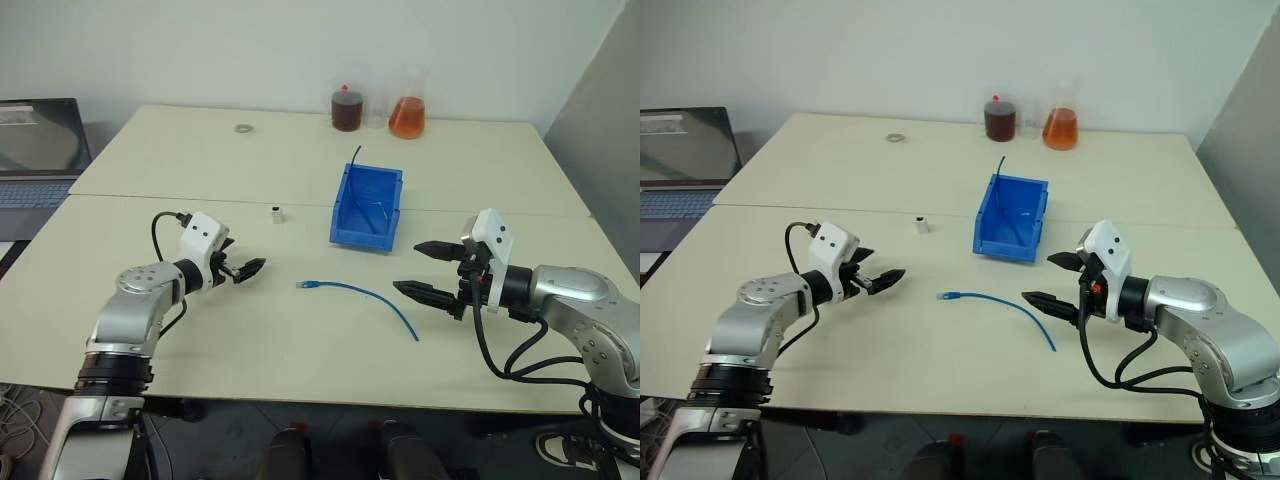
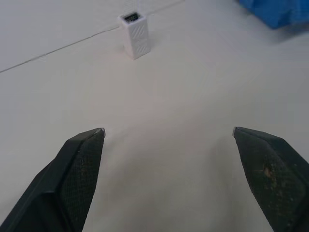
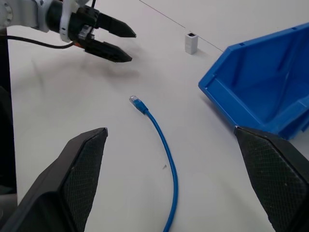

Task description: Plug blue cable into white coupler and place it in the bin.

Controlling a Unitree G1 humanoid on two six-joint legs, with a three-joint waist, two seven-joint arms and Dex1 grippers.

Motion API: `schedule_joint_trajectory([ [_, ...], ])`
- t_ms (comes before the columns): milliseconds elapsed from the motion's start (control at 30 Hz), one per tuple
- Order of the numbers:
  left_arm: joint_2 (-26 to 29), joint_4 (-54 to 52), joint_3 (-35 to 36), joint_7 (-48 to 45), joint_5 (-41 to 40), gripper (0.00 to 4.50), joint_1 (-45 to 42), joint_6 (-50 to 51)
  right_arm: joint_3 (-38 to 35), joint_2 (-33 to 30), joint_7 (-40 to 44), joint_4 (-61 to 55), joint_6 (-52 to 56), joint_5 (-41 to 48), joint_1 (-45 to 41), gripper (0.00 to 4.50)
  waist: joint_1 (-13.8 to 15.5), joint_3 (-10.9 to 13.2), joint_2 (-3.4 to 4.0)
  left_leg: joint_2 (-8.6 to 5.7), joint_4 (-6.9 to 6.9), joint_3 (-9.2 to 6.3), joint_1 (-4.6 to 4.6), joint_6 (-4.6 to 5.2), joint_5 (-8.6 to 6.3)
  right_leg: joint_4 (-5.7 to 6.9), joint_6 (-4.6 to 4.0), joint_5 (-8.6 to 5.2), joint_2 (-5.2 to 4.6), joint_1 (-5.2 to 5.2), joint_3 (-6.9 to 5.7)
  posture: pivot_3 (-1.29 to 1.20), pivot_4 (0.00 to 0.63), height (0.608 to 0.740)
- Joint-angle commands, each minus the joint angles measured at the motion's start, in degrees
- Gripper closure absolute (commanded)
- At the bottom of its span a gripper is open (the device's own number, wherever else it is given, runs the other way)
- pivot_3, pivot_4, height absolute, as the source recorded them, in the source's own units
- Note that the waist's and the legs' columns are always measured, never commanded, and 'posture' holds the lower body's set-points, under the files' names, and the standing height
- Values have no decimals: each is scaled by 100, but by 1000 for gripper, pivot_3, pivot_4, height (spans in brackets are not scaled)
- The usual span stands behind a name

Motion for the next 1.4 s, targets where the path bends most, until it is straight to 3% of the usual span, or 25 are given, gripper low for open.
schedule_joint_trajectory([
  [33,65,257,-743,-1420,261,0,-369,-1075,-106,-14,-150,-240,-5,179,61,34,29,0,0,-3,4,-2,1,1,0,-1,19,-10,-4,2,6,0,150,740],
  [167,-311,1652,-1485,-1805,1127,0,-823,-2796,-77,-30,-265,-235,-18,226,61,34,48,-1,2,-2,6,6,10,3,1,-4,27,-9,-3,10,17,0,150,740],
  [400,-874,3741,-1837,-1830,1839,0,-1691,-4261,-178,-97,-423,-389,42,324,232,34,61,-2,3,6,9,9,-4,3,1,1,26,-9,14,1,10,0,150,740],
  [667,-767,4637,-1677,-2127,1897,0,-1962,-4528,-304,-164,-635,-570,75,457,433,34,10,-4,2,14,37,5,9,4,0,18,33,-9,21,18,11,0,150,740],
  [700,-758,4695,-1682,-2146,1926,378,-1958,-4497,-308,-174,-644,-572,66,465,446,0,-22,-4,2,17,42,4,9,4,0,21,33,-9,25,18,12,0,150,740],
  [900,-943,4860,-1686,-2345,1908,1608,-1995,-4107,-319,-265,-652,-494,26,492,417,0,-72,-9,10,22,58,3,19,4,0,37,32,-8,42,24,12,0,150,740],
  [1200,-742,5196,-1642,-2263,2056,3496,-2110,-4082,-308,-439,-617,-529,3,563,456,0,-77,-17,16,26,73,1,19,5,1,38,37,-4,50,30,19,0,150,740],
  [1333,-641,4993,-1683,-2556,2028,4244,-1958,-4176,-275,-423,-664,-531,-11,616,466,0,-90,-17,17,28,72,-1,20,5,0,37,36,-4,63,28,24,0,150,740],
  [1400,-649,4842,-1622,-2622,1926,4261,-1913,-4066,-267,-416,-674,-524,-21,627,490,0,-99,-17,17,31,71,-1,20,5,0,37,35,-4,67,27,24,0,150,740],
])
